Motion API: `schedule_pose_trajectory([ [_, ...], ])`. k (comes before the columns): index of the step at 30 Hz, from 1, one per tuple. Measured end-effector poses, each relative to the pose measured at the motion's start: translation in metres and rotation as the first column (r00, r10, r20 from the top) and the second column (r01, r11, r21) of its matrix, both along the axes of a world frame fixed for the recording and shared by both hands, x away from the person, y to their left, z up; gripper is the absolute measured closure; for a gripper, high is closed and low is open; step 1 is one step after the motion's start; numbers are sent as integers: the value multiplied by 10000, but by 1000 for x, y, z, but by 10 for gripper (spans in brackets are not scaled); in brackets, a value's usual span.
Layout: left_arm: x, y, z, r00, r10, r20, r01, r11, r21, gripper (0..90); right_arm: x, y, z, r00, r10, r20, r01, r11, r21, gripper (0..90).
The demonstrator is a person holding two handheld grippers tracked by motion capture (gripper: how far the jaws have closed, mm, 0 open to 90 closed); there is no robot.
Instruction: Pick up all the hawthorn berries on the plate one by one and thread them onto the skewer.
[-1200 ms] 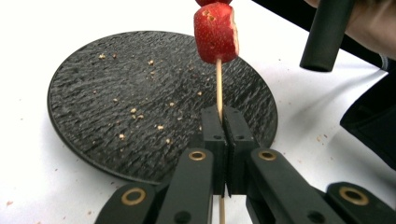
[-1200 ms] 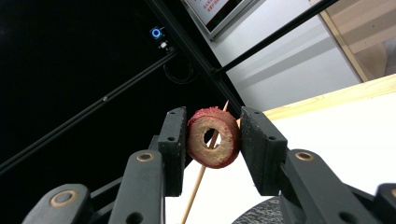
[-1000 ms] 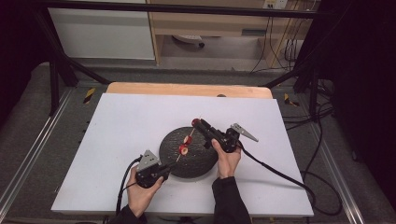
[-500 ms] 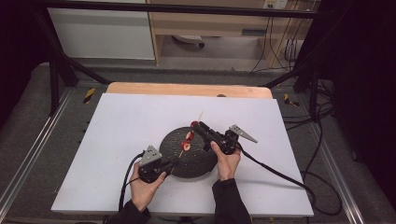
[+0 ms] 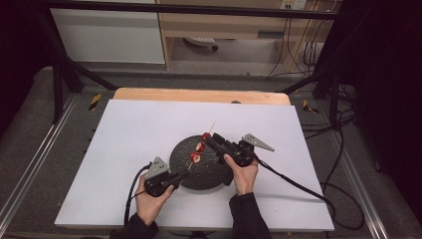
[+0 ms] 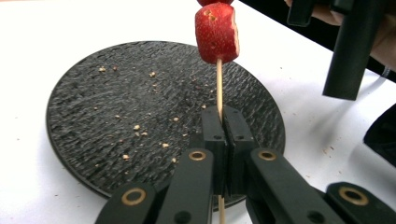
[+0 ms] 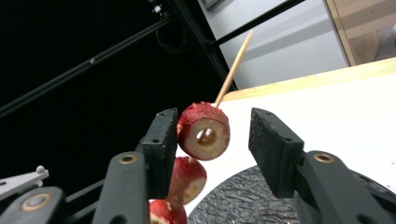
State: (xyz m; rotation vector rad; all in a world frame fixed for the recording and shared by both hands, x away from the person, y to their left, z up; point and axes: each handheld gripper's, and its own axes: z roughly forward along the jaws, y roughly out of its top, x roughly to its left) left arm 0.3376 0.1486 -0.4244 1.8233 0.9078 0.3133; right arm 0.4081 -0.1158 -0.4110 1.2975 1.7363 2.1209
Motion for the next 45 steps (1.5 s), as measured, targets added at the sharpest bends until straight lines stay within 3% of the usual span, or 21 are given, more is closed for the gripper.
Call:
schedule_pose_trajectory([
  [2,0,2,0,10000,29,8,-29,10000,10,886,-1,-3,2,9999,-40,141,43,9998,-207,478],
  [6,-1,6,-1,10000,58,7,-58,9999,93,886,-2,-9,5,9999,143,9,-142,9968,-792,383],
  [12,-2,10,-2,10000,58,-54,-57,9999,163,886,-7,-18,10,9992,350,-215,-385,9809,-1906,260],
  [19,-3,15,-2,9999,18,-161,-11,9992,397,886,-9,-33,7,9975,524,-480,-661,9322,-3558,165],
  [20,-3,16,-2,9998,17,-178,-10,9992,397,886,-10,-35,6,9972,547,-515,-702,9220,-3808,150],
  [23,-3,19,-1,9998,-35,-188,44,9988,494,886,-10,-43,4,9951,633,-759,-917,8779,-4700,122],
  [30,-1,25,3,9994,-85,-346,106,9981,602,886,-14,-62,-6,9925,717,-987,-1152,8180,-5636,89],
  [38,5,27,11,9977,-239,-630,301,9945,999,885,-21,-87,-22,9896,565,-1326,-1254,7907,-5992,83],
  [45,11,29,17,9965,-275,-793,390,9884,1468,885,-29,-104,-27,9904,375,-1332,-1112,7885,-6049,71],
])
